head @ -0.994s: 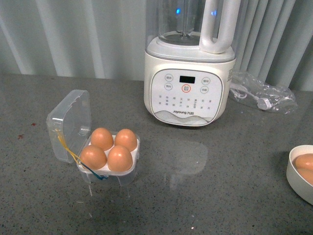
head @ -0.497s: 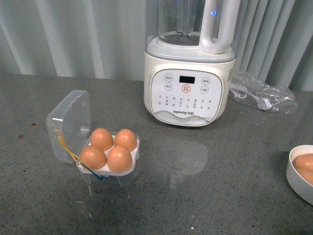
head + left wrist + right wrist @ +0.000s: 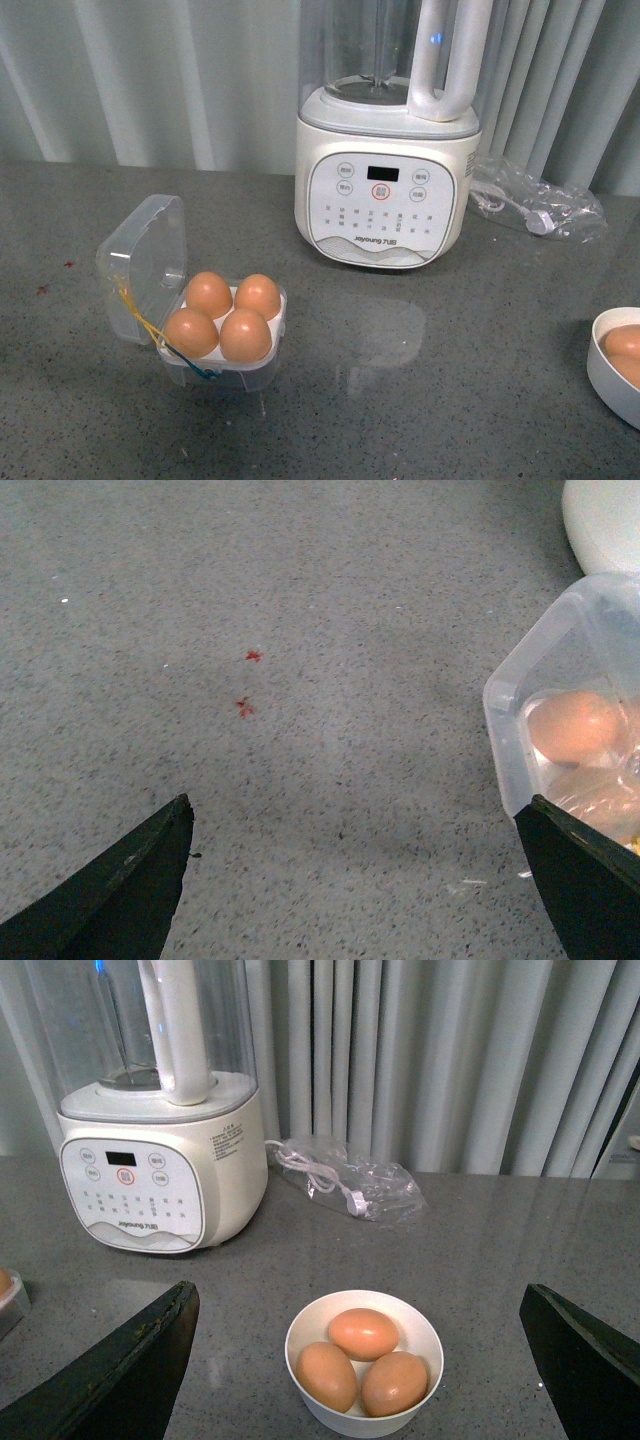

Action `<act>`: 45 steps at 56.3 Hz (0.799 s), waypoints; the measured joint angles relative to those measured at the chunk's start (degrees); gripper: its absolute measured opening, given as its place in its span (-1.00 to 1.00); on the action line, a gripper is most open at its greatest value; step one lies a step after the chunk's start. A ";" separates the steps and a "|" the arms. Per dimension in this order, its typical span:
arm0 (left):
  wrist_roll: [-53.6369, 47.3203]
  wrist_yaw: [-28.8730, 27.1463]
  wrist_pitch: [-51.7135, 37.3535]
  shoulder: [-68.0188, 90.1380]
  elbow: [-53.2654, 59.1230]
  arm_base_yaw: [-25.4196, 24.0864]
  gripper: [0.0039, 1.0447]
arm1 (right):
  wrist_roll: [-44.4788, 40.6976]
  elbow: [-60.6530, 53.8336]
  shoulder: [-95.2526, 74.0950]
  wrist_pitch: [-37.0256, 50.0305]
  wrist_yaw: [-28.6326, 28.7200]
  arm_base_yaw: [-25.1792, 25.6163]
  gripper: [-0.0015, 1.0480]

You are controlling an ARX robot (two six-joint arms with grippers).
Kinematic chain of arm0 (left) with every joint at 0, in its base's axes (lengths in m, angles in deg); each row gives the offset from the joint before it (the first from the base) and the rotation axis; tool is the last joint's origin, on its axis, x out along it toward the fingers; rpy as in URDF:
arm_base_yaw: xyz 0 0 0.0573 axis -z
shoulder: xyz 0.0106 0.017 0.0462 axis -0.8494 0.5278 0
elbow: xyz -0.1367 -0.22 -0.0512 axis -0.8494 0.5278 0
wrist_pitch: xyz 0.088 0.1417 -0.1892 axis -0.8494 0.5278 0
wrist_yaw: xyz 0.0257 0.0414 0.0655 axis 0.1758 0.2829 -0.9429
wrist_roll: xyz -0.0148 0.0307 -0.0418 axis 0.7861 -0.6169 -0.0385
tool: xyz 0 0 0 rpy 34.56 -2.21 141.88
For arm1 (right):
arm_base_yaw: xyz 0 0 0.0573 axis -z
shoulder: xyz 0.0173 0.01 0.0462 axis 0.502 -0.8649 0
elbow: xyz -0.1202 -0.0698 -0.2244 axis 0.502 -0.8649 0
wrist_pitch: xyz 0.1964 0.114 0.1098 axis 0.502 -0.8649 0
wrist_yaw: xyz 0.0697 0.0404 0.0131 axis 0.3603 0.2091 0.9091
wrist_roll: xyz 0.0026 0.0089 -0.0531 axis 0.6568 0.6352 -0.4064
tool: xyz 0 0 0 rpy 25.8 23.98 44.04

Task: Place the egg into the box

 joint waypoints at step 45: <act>-0.66 -0.81 -3.41 11.63 -8.87 14.62 0.87 | 0.00 0.00 0.00 0.00 0.00 0.00 0.86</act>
